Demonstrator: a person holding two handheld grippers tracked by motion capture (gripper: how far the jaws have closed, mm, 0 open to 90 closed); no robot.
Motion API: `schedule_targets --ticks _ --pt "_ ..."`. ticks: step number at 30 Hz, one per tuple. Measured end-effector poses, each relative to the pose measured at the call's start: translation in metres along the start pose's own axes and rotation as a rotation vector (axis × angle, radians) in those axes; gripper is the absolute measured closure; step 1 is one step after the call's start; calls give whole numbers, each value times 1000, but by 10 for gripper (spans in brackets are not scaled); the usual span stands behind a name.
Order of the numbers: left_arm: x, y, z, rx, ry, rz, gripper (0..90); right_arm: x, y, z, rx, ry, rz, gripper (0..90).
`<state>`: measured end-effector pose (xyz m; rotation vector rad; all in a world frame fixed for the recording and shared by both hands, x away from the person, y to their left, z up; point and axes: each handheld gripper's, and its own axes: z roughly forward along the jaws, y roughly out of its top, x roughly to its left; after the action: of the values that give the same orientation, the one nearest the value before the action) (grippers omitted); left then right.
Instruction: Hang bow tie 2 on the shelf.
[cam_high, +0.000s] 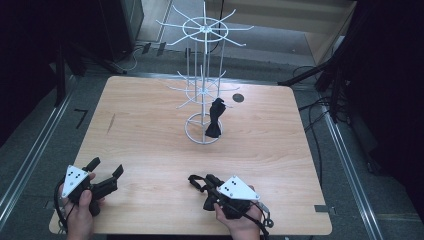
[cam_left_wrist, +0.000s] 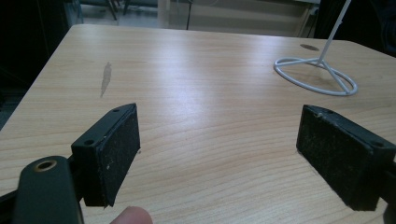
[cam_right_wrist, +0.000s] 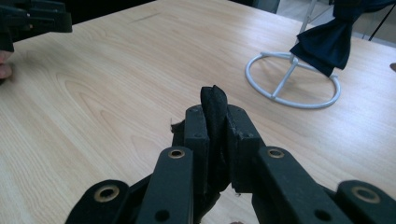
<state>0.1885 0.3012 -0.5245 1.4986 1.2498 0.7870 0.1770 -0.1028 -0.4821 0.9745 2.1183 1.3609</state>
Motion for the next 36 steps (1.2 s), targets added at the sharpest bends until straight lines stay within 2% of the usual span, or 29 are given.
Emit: schedule_targets --ticks 13,21,36 --pt "0 0 0 -1 0 -5 145 -8 12 -1 -39 -16 -10 824" --pt "0 0 0 -3 5 -2 145 -11 24 -3 -62 -17 -23 824" --pt "1 0 -1 -8 1 -10 144 -21 53 -4 -118 -18 -12 823"
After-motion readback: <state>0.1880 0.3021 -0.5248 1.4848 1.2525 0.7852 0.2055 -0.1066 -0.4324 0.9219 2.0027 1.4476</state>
